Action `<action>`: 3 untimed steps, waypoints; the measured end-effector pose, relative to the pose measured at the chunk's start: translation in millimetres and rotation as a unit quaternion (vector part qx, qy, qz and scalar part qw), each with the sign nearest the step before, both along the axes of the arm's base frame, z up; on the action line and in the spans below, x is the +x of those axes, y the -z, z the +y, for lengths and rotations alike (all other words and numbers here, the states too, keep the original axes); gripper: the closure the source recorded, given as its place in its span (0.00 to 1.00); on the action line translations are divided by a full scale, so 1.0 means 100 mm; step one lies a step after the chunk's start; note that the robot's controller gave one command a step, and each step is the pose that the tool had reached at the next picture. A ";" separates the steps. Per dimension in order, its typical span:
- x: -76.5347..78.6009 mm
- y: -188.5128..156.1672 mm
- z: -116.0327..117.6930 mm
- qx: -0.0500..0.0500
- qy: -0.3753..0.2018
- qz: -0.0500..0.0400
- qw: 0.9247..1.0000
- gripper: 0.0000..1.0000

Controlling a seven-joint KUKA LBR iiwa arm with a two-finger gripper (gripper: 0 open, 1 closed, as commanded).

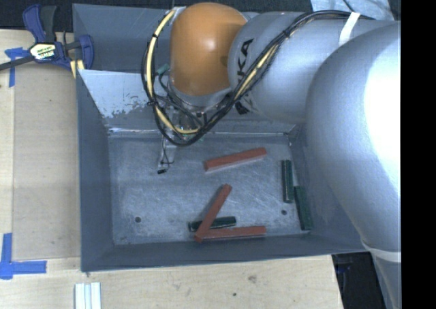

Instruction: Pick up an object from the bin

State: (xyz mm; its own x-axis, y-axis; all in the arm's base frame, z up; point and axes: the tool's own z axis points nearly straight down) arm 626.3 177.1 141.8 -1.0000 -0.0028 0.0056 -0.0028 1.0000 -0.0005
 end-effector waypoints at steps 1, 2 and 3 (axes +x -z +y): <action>-0.11 0.77 0.14 0.000 0.039 0.000 0.999 0.00; -0.39 0.72 -1.10 -0.002 0.040 -0.004 0.999 0.00; -0.25 0.41 -1.93 0.000 -0.030 -0.005 1.000 0.00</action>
Offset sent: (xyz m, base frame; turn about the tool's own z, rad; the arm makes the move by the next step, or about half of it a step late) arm -0.0086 0.0144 -0.0718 0.0791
